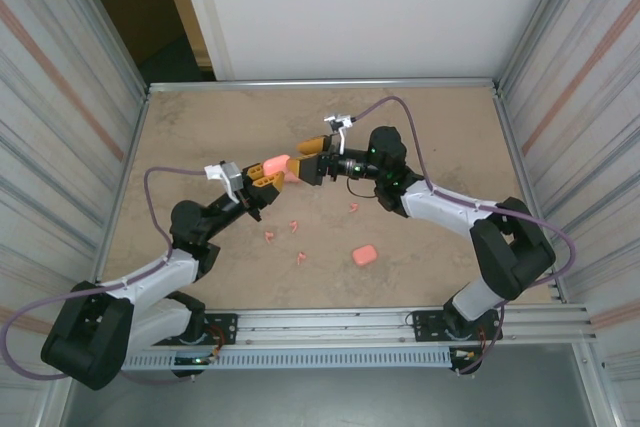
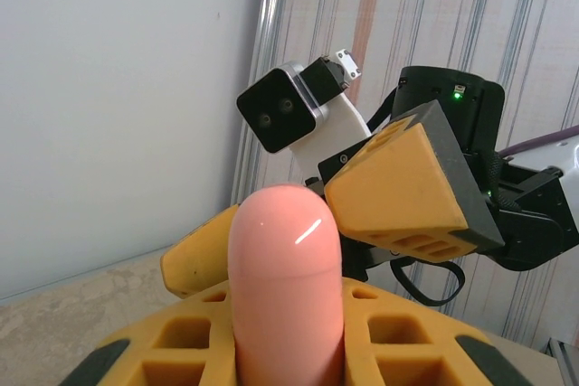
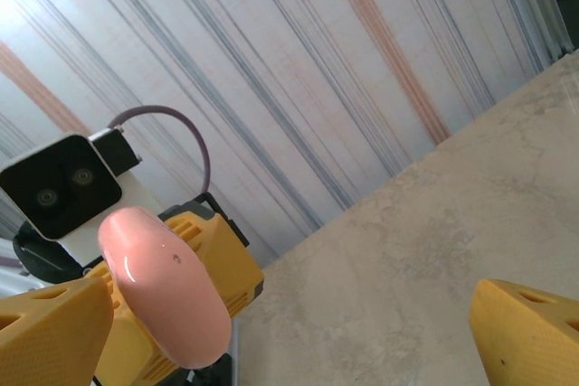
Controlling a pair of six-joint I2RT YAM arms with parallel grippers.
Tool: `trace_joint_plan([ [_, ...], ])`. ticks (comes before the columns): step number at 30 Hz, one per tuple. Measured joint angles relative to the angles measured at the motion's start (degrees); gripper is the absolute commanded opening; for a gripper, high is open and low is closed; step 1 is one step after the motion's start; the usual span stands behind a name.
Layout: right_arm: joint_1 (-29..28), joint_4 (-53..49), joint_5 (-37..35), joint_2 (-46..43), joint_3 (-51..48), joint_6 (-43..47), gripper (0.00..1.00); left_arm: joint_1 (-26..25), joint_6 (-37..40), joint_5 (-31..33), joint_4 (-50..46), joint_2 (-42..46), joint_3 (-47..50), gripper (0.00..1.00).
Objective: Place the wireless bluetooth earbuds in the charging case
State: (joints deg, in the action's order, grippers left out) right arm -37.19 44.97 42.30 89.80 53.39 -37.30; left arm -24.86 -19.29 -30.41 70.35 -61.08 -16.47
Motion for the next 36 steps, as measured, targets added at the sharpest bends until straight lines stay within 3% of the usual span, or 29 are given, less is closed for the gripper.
trace_joint_plan([
  [36, -0.31, -0.85, -0.74, 3.10, 4.59, 2.01, 0.97, -1.53, -0.26, -0.20, -2.82, 0.00, -0.15, 0.00],
])
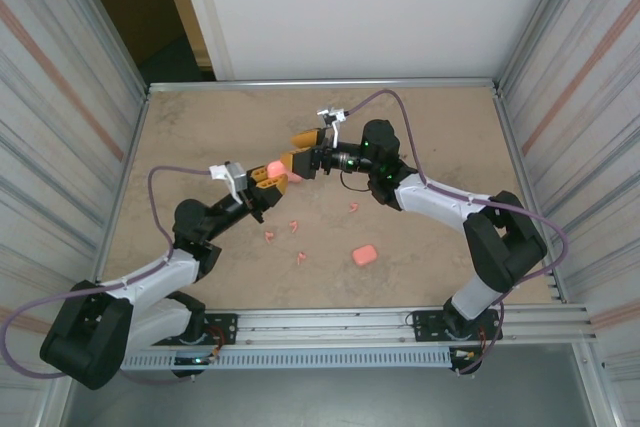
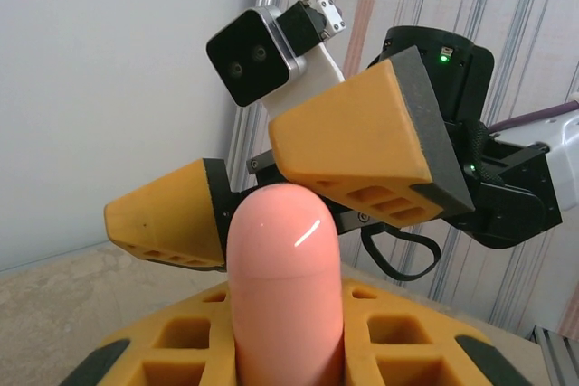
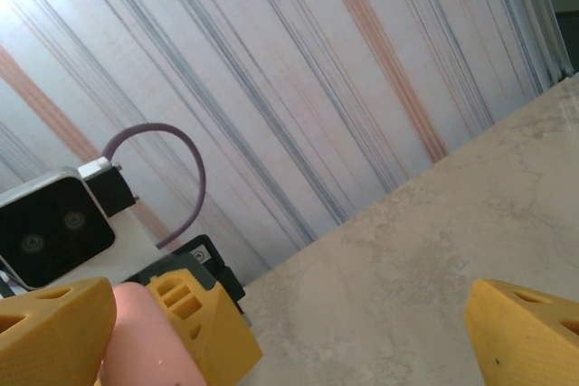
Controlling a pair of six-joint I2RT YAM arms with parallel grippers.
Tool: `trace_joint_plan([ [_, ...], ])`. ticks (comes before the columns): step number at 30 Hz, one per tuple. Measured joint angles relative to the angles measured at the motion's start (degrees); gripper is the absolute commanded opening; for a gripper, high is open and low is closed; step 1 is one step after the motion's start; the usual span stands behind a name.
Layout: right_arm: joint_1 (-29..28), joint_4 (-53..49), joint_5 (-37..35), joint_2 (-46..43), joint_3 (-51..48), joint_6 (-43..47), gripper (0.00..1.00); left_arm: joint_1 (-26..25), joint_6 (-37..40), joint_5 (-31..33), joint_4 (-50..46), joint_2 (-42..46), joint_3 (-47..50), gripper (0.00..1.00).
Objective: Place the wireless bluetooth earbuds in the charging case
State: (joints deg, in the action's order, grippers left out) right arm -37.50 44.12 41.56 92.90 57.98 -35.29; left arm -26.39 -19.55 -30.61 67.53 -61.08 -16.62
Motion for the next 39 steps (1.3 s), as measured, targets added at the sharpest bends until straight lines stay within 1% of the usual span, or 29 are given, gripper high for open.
trace_joint_plan([
  [8, 0.02, 0.02, -0.15, 0.00, 0.20, 1.49, 1.00, -0.26, 0.04, 0.02, -0.85, 0.17, -0.17, 0.00],
  [20, -0.20, 2.97, -0.33, -1.44, -3.45, 1.90, 1.00, -0.37, 0.07, -0.83, -2.43, 0.22, -0.33, 0.00],
  [30, -1.27, 2.67, 0.11, -2.86, -6.03, 3.63, 0.99, -0.37, 0.11, -0.68, -2.95, 0.63, -1.29, 0.00],
  [39, -1.27, 2.40, -0.55, -3.06, -6.16, 4.50, 1.00, -0.35, 0.11, -0.68, -3.02, 0.66, -1.29, 0.00],
])
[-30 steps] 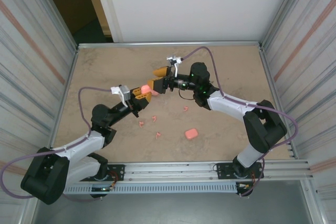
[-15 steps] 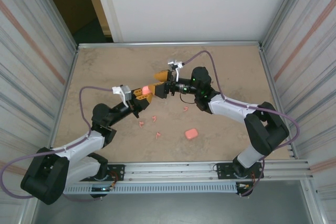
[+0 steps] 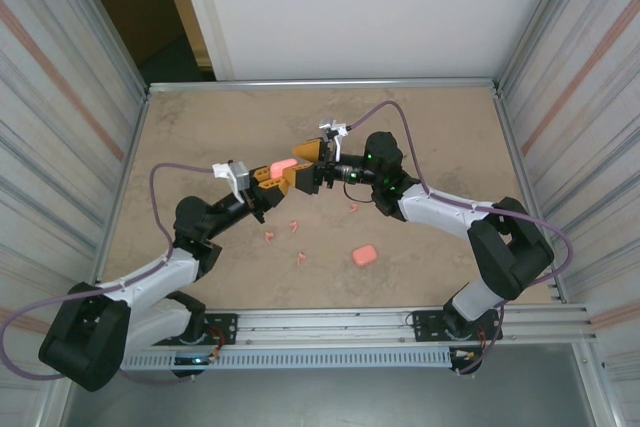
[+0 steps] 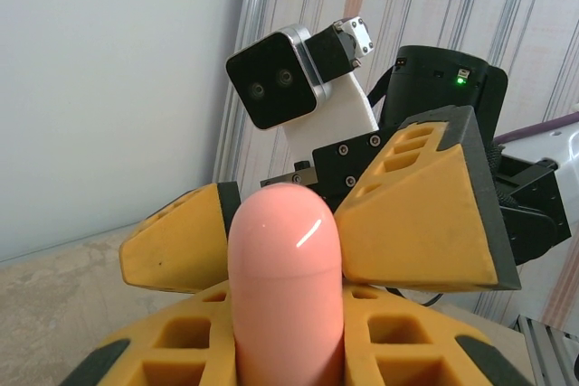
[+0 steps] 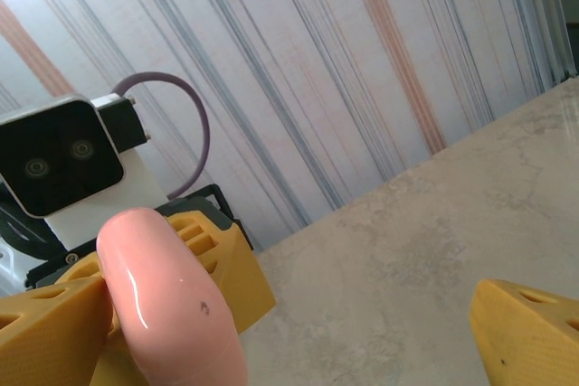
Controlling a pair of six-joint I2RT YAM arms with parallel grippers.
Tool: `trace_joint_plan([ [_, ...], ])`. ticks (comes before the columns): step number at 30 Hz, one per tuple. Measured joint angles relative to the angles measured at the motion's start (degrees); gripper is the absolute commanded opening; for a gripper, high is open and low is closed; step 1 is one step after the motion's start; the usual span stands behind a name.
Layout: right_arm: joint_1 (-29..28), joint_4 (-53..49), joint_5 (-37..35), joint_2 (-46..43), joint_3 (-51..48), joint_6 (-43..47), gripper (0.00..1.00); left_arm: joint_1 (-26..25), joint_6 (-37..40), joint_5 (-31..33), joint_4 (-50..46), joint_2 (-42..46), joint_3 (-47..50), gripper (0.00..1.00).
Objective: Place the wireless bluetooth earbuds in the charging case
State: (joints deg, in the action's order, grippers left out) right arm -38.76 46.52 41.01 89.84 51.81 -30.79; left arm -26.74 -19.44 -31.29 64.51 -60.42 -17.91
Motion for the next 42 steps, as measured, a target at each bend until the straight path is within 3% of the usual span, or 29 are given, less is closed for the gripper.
trace_joint_plan([
  [33, 2.08, -3.76, -0.59, -0.15, 3.65, 1.49, 1.00, -0.37, 0.44, -0.96, 0.57, 0.00, -0.31, 0.00],
  [42, 2.49, -17.00, -3.26, -12.04, 1.18, 6.16, 1.00, -0.39, 3.26, 2.12, -2.97, 2.58, -0.31, 0.00],
])
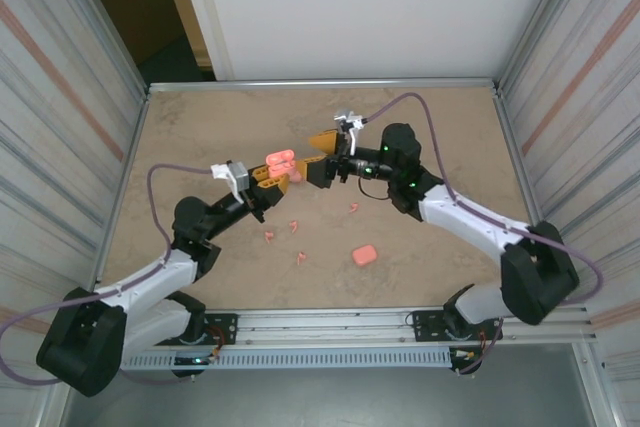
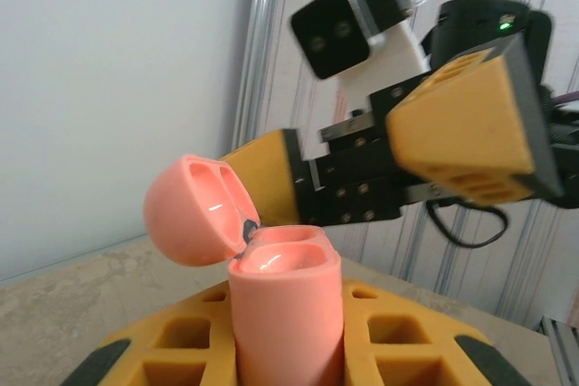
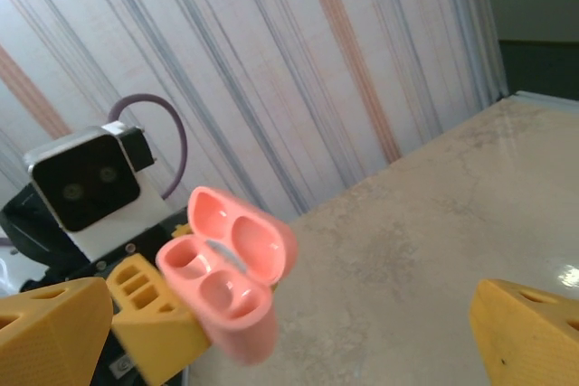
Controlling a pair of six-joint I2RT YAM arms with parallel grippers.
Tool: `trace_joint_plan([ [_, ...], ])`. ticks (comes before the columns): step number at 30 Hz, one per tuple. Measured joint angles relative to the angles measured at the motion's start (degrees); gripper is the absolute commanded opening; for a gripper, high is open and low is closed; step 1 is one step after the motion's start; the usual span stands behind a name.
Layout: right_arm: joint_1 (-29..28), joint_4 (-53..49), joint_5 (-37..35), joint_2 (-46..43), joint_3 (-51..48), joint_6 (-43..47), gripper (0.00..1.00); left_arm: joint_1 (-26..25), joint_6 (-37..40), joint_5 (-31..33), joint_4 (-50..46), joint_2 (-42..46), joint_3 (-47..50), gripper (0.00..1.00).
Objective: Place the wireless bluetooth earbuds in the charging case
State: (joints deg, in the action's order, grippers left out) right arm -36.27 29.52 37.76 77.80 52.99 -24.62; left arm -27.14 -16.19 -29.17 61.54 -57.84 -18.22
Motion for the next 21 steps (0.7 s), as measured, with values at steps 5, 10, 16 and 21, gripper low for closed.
trace_joint_plan([
  [5, 0.83, -9.64, -4.20, -6.47, -1.44, 3.04, 0.95, 0.00, 2.38, 1.90, -3.82, 4.35, 0.00, 0.00],
  [10, 1.14, -19.78, -7.78, -7.02, -2.93, 4.24, 0.87, 0.00, 4.94, 3.76, -8.74, 9.75, 0.00, 0.00],
  [16, -0.52, -28.89, -9.92, -6.12, -3.04, 4.59, 0.77, 0.00, 7.50, 5.22, -14.19, 16.22, 0.00, 0.00],
  [21, -4.52, -32.02, -10.88, -3.34, -4.20, 4.76, 0.71, 0.00, 8.94, 5.95, -17.11, 20.17, 0.00, 0.00],
])
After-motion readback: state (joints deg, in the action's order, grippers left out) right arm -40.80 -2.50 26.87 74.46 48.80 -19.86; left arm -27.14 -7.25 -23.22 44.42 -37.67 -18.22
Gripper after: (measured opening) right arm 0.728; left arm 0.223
